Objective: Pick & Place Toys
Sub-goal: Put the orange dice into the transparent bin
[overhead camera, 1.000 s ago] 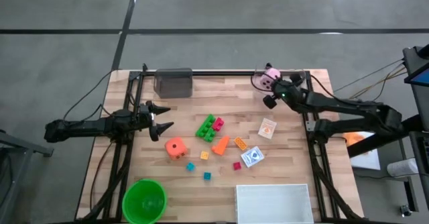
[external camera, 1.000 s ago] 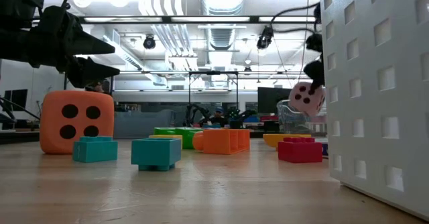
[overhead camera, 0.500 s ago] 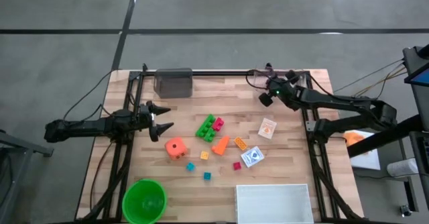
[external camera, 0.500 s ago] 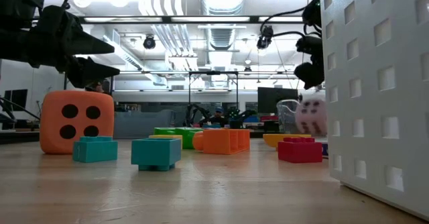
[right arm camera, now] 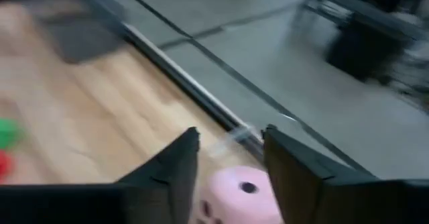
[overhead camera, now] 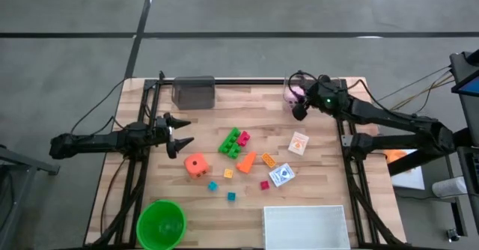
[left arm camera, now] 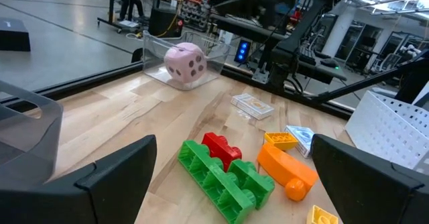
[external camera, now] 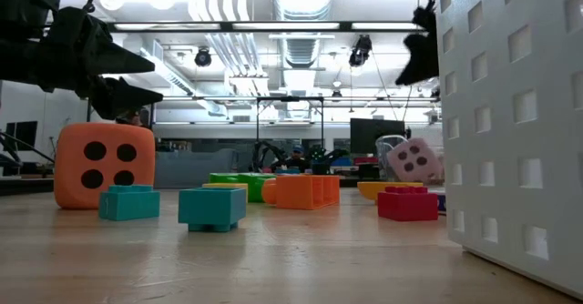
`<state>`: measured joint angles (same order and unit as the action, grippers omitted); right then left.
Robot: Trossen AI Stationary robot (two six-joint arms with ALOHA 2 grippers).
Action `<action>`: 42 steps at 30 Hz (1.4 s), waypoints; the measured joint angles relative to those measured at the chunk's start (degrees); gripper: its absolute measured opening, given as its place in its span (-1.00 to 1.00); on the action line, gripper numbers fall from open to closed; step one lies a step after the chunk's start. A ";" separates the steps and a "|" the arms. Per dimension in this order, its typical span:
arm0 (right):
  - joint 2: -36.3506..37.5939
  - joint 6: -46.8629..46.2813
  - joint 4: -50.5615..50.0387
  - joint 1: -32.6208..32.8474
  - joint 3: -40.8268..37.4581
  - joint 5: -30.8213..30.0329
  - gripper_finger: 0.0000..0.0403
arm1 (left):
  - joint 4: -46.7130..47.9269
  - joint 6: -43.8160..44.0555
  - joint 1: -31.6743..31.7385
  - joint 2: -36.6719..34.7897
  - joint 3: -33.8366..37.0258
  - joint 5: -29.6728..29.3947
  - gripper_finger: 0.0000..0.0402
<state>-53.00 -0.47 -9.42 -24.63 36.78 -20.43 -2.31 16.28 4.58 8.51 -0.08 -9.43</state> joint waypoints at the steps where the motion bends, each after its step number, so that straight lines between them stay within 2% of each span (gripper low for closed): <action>1: 0.50 -0.29 0.48 0.42 0.10 1.78 0.01 | 0.00 0.01 0.00 0.00 0.00 0.01 0.97; 8: 1.65 -0.90 0.90 5.38 1.15 8.61 0.73 | -0.10 -0.10 0.00 0.00 0.00 -0.69 0.97; 12: 1.51 -0.72 5.55 10.87 0.43 9.18 0.95 | -2.35 3.27 0.00 -0.05 0.00 0.50 0.97; 15: 0.82 0.30 10.08 15.66 -0.40 9.20 0.96 | -1.94 4.82 0.00 0.01 -0.50 5.47 0.97; 20: -1.19 2.24 14.69 23.72 -0.53 7.38 0.85 | -3.85 6.23 -0.03 0.00 -2.23 16.04 0.97; 25: -3.40 3.40 15.36 29.93 -0.55 1.96 0.77 | -4.22 4.95 -1.18 0.74 -4.19 16.70 0.99; 28: -4.72 3.48 15.21 32.88 -0.55 -0.74 0.75 | -3.48 4.34 -1.28 3.92 -6.16 15.83 0.99; 35: -6.98 3.48 14.79 37.63 -0.58 -4.54 0.74 | -2.05 0.81 -3.13 20.09 -12.87 13.50 0.99; 42: -8.04 2.82 12.99 41.78 -0.58 -7.53 0.74 | 3.78 -4.80 -10.91 39.74 -23.56 12.11 0.99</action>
<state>-61.04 2.35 3.56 17.15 36.21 -27.95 1.48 11.49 -6.33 48.25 -23.63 2.68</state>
